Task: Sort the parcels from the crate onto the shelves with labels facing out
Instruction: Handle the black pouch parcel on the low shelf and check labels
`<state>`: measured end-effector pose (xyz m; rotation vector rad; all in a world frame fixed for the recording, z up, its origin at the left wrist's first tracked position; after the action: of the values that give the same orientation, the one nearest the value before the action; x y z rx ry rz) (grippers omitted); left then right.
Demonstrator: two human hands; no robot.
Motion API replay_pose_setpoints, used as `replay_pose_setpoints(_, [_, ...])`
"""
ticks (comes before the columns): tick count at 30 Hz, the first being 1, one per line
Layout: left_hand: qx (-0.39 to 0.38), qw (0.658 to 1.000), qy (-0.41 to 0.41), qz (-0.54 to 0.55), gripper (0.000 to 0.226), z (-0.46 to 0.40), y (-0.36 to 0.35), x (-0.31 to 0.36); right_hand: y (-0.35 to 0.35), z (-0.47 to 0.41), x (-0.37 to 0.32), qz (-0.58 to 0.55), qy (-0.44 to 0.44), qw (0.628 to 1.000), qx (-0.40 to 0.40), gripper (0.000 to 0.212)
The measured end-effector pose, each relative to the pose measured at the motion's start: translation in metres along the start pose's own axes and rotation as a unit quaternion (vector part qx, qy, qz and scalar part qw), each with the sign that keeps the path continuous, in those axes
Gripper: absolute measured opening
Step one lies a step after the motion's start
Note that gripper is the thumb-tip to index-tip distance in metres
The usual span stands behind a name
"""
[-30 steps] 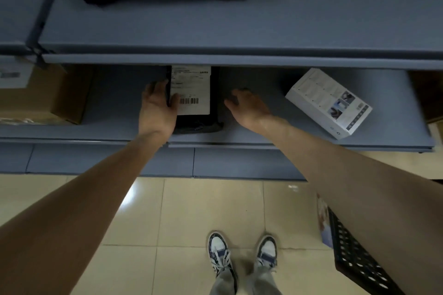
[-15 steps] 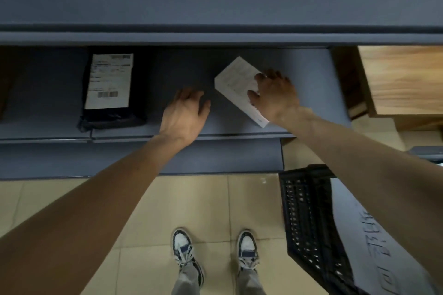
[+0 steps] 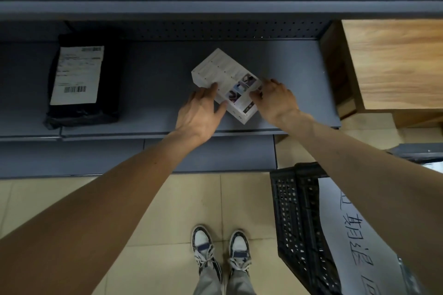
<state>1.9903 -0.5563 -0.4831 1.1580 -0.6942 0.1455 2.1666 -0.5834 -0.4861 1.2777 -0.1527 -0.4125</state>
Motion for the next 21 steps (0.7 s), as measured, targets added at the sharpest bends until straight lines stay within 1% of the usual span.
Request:
replay_pose_setpoints(5, [0.003,1.000,0.005,0.016,0.065,0.000,-0.008,-0.002,-0.015,0.002,-0.002,-0.100,-0.034,0.994,0.033,0.040])
replay_pose_setpoints(8, [0.017,0.998,0.015,0.054,0.064,0.001,-0.010,-0.012,-0.028,0.010,-0.005,-0.163,-0.052,0.985,0.026,0.043])
replay_pose_setpoints(10, [0.021,0.996,0.016,0.090,0.064,0.001,-0.011,-0.018,-0.041,0.020,-0.007,-0.225,-0.061,0.972,0.025,0.041])
replay_pose_setpoints(13, [0.011,0.989,0.024,0.145,0.064,0.003,-0.016,-0.024,-0.057,0.040,-0.011,-0.312,-0.083,0.946,0.033,0.028])
replay_pose_setpoints(17, [0.012,0.978,0.007,0.206,0.063,0.013,-0.023,-0.023,-0.071,0.061,-0.009,-0.416,-0.121,0.901,0.026,0.022])
replay_pose_setpoints(21, [0.029,0.977,-0.003,0.212,0.060,0.014,-0.024,-0.021,-0.073,0.064,-0.009,-0.439,-0.124,0.890,0.004,0.022])
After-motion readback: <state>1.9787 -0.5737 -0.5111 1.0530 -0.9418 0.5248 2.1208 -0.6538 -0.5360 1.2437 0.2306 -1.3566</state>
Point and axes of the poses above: each hand's wrist, its own z-axis away from the middle knuckle, its own y-axis out of the back of the hand, x = y × z, the point moved 6 cm from there along -z, towards the middle knuckle, and after that the axes turned 12 degrees about z, right-handed, at the moved point
